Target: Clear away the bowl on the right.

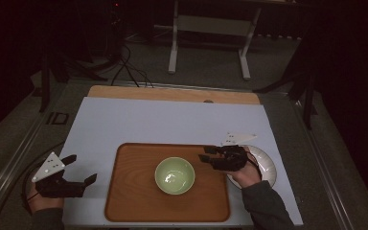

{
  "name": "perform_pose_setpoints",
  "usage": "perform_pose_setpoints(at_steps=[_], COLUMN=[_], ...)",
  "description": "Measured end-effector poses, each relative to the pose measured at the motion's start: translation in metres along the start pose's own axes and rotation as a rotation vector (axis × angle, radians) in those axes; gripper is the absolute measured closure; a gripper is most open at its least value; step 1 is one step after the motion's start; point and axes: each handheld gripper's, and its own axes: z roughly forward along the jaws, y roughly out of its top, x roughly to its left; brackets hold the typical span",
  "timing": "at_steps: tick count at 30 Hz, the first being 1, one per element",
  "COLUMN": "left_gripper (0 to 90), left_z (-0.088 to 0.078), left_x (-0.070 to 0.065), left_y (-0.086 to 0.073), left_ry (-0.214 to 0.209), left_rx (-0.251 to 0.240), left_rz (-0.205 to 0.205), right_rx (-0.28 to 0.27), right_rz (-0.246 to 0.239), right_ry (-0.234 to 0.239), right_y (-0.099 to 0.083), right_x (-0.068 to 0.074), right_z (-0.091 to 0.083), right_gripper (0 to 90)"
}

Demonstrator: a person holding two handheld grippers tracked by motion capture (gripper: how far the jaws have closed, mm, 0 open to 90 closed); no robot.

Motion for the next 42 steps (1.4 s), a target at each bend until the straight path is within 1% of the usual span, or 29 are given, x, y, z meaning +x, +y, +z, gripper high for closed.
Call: perform_pose_setpoints(at_steps=[3, 9, 17, 22, 24, 27, 29, 33, 35, 37, 39, 41, 42], left_gripper=[0.7, 0.7, 0.7, 0.7, 0.7, 0.7, 0.7, 0.7, 0.7, 0.7, 0.7, 0.7, 0.7], left_z=[0.0, -0.001, -0.001, -0.001, -0.001, -0.001, -0.001, -0.002, -0.002, -0.002, -0.002, -0.001, -0.001], left_x=[0.0, 0.0, -0.001, -0.001, -0.001, -0.001, -0.001, -0.001, -0.001, -0.001, -0.001, -0.001, -0.001], left_y=[0.0, -0.001, -0.001, -0.001, -0.001, -0.001, -0.001, -0.001, -0.001, -0.001, -0.001, -0.001, -0.001], left_ry=[0.001, 0.0, -0.002, -0.003, -0.003, -0.005, -0.005, -0.005, -0.006, -0.005, -0.006, -0.007, -0.007], left_rx=[-0.003, -0.001, 0.001, 0.001, 0.001, 0.002, -0.001, -0.001, -0.003, 0.0, 0.0, 0.003, 0.004], left_rz=[0.0, -0.002, 0.0, 0.001, 0.0, 0.001, 0.002, 0.003, 0.003, 0.005, 0.006, 0.008, 0.006], right_rx=[-0.01, -0.019, -0.033, -0.029, -0.034, -0.023, -0.017, -0.021, -0.038, -0.048, -0.065, -0.071, -0.075], right_rz=[-0.001, 0.013, 0.053, 0.063, 0.074, 0.071, 0.066, 0.046, 0.049, 0.047, 0.045, 0.029, 0.026], right_ry=[-0.015, -0.041, -0.082, -0.129, -0.142, -0.171, -0.193, -0.238, -0.242, -0.255, -0.254, -0.266, -0.26], right_y=[-0.004, -0.015, -0.039, -0.057, -0.064, -0.071, -0.075, -0.08, -0.083, -0.084, -0.084, -0.084, -0.085], right_x=[-0.002, -0.01, -0.025, -0.03, -0.032, -0.033, -0.033, -0.03, -0.029, -0.03, -0.031, -0.03, -0.03], right_z=[-0.008, -0.026, -0.048, -0.057, -0.059, -0.062, -0.064, -0.069, -0.072, -0.074, -0.077, -0.079, -0.08], right_gripper=[55.8, 53.4, 51.2, 49.5, 49.1, 47.7, 45.1, 43.3, 42.3, 37.2, 36.9, 36.3, 36.2])
